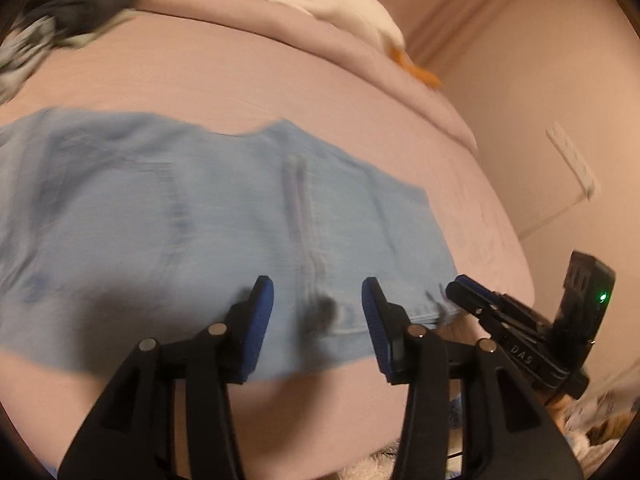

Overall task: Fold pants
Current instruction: 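Grasp the elastic cuff end with the left gripper and lift it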

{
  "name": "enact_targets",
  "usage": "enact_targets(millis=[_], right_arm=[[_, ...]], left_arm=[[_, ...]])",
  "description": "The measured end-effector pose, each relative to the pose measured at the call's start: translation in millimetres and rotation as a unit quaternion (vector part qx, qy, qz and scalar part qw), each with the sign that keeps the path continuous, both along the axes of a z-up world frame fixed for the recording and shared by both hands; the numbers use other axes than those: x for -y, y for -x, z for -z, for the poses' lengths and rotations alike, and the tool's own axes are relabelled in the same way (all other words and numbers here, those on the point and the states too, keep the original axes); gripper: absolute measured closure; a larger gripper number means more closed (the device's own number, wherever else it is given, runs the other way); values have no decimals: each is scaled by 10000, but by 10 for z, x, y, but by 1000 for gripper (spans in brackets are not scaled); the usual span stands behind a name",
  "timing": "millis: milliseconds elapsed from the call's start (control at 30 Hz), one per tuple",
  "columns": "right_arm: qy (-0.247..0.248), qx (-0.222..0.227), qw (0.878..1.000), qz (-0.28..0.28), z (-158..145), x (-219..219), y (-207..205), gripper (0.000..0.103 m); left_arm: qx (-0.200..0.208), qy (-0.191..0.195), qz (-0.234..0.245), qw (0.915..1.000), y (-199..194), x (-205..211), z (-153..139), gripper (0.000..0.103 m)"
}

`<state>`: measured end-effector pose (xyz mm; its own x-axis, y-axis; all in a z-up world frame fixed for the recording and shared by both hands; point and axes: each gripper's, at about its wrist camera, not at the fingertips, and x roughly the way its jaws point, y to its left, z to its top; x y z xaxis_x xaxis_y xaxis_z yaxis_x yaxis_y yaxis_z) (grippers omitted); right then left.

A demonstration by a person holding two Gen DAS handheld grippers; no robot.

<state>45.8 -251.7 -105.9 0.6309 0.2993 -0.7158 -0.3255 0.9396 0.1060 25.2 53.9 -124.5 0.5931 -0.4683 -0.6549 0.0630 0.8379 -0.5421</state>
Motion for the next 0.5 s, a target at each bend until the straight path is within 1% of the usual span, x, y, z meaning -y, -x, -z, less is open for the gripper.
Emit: enact_targets(millis=[100,167,267,367,400,433,467,500], right_arm=[[-110,104,9991,-391,-45,-270,4,77],[-117,103,9977,-657,-43,-493,-18,77],[-115,218,9945,-1016,-40,-816,-6,77],[-2,211,9923,-1223,50,-1071,15,77],[64,169,9918,-1268,109,-1122,9,77],[201,33,9910,-1319,213,-1174,4,77],[270,17,9910,-1314,274,-1197,0,77],[240,114,9911,-1305,294,-1182,11,77]], left_arm=[[-23,68,-367,9993,222,-286,-6,58],[-53,205,-608,9979,390,-483,5,58],[-123,449,-909,9948,585,-756,57,58],[-213,559,-1125,9919,703,-889,76,58],[-237,586,-1183,9910,745,-917,92,58],[-267,602,-1254,9899,754,-914,105,58],[-309,632,-1334,9886,764,-927,126,58],[-342,662,-1403,9873,772,-933,141,58]])
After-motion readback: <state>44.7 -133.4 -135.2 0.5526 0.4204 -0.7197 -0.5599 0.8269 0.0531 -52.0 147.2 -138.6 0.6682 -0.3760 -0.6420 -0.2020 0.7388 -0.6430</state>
